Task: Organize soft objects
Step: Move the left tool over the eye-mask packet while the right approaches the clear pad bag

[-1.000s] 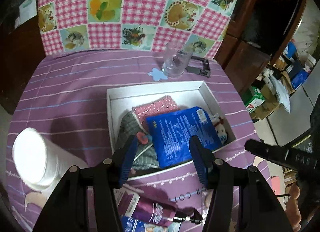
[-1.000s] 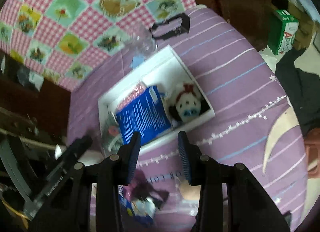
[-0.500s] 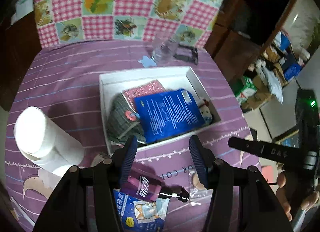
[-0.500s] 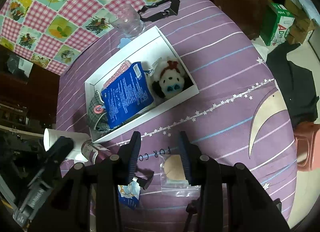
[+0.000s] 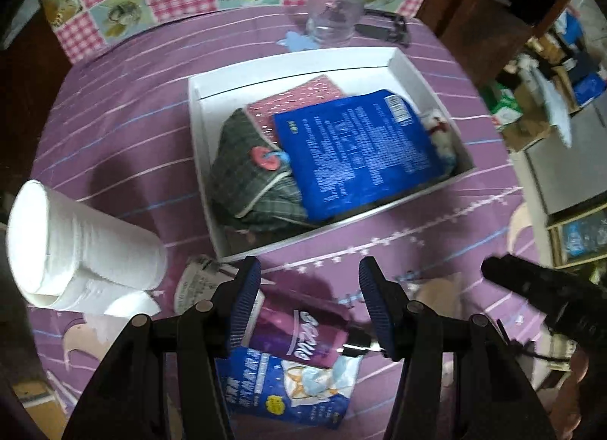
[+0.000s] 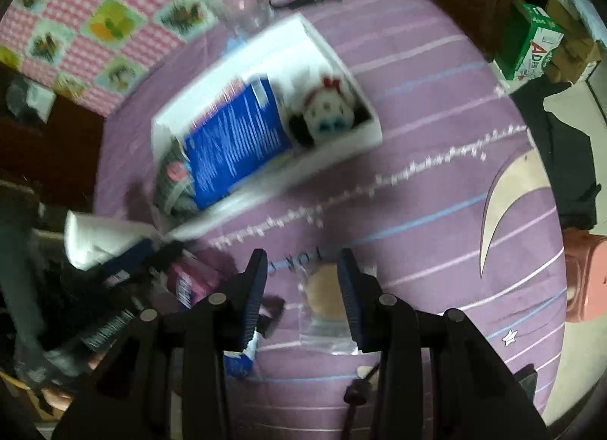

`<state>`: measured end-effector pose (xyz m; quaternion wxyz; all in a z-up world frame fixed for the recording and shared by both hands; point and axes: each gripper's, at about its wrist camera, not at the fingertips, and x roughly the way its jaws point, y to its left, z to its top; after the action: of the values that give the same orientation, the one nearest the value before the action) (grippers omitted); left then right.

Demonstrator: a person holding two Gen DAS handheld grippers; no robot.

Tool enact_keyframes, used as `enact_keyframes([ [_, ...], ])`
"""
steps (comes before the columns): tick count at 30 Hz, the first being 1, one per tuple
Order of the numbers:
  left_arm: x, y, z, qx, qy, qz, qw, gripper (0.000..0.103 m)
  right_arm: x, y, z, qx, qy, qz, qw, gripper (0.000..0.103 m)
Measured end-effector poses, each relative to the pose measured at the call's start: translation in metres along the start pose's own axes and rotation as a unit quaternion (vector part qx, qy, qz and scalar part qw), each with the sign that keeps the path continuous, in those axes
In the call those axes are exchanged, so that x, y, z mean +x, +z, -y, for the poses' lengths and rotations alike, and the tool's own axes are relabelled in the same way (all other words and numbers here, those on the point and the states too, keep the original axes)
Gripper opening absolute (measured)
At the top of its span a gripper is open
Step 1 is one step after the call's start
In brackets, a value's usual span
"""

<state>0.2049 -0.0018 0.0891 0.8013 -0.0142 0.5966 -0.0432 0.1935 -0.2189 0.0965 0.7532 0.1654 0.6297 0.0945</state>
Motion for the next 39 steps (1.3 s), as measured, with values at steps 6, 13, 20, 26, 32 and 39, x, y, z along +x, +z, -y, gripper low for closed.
enact_keyframes([
  [6, 0.004, -0.007, 0.014, 0.038, 0.033, -0.004, 0.9987, 0.054, 0.034, -0.017, 0.004, -0.012, -0.033, -0.043, 0.998, 0.040],
  [13, 0.026, -0.006, 0.025, 0.065, 0.037, -0.040, 0.9964, 0.054, 0.040, -0.031, 0.017, 0.001, -0.043, -0.006, 0.999, 0.040],
  [20, 0.035, -0.005, 0.028, 0.066, 0.036, -0.047, 0.9961, 0.054, 0.051, -0.035, 0.018, 0.001, -0.038, 0.001, 0.999, 0.040],
  [26, 0.036, -0.004, 0.031, 0.070, 0.028, -0.047, 0.9961, 0.054, 0.059, -0.046, -0.006, -0.049, -0.118, 0.024, 0.992, 0.040],
  [32, 0.040, -0.002, 0.027, 0.063, 0.032, -0.052, 0.9961, 0.054, 0.059, -0.046, -0.004, -0.045, -0.112, 0.031, 0.992, 0.046],
  [39, 0.043, -0.001, 0.025, 0.062, 0.032, -0.056, 0.9960, 0.054, 0.062, -0.054, -0.010, -0.085, -0.109, 0.047, 0.989, 0.065],
])
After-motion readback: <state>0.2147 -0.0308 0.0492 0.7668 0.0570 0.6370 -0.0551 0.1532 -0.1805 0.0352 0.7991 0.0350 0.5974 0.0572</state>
